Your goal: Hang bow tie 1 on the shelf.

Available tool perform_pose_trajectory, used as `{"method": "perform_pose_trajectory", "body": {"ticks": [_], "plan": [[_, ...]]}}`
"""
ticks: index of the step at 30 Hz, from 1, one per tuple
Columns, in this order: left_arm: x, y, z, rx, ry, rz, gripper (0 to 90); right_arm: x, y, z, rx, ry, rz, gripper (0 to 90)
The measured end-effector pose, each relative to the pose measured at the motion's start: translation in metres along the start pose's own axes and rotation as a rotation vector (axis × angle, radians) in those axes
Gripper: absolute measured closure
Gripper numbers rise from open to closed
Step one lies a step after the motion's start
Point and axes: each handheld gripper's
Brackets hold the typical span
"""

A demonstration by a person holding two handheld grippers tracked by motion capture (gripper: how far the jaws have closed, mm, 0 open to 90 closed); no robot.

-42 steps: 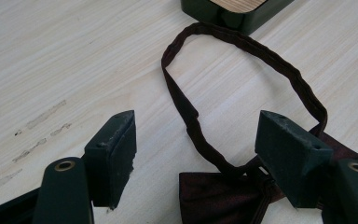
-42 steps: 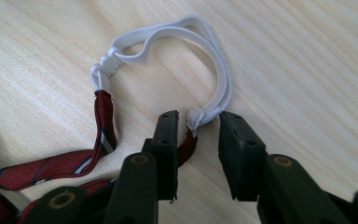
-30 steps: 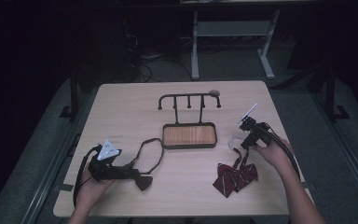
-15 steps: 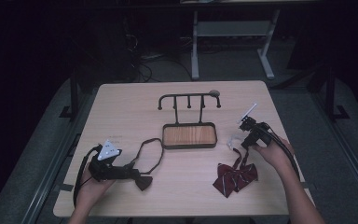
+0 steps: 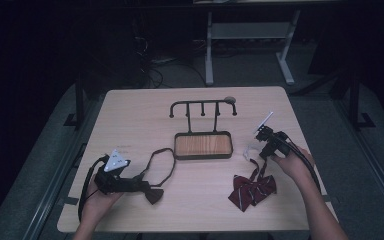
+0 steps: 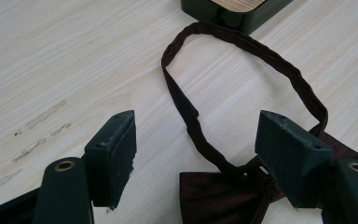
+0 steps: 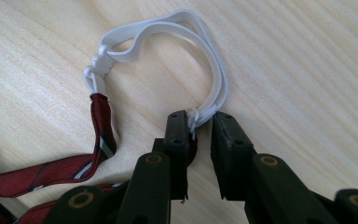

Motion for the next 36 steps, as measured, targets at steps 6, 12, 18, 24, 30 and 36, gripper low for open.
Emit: {"method": "perform_pose_trajectory", "body": {"ticks": [6,12,18,24,30,36], "plan": [[0.0,0.0,0.0,-0.004,-0.001,-0.001,29.6,-0.002,0.002,-0.001,0.012,0.007,0.011,78.2],[0.0,0.0,0.0,-0.001,-0.003,-0.001,29.6,0.004,0.005,0.0,0.026,-0.011,-0.003,82.8],[0.0,0.0,0.0,0.002,-0.006,0.0,29.6,0.018,0.006,0.003,0.039,-0.051,-0.037,83.1],[0.0,0.0,0.0,-0.006,0.002,0.001,29.6,0.042,0.009,0.004,0.07,-0.111,-0.094,82.9],[-0.001,-0.001,0.0,-0.007,-0.001,0.003,29.6,0.06,0.01,0.005,0.095,-0.148,-0.164,82.9],[-0.001,-0.001,0.0,-0.006,-0.001,0.002,29.6,0.072,0.01,0.006,0.111,-0.171,-0.195,82.9]]}}
Point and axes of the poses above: each handheld gripper's, and its own axes: x roughly backward along the jaws, z roughly out of its underside, y roughly to its left, and after that the axes turned 3 degrees about -y, right-handed
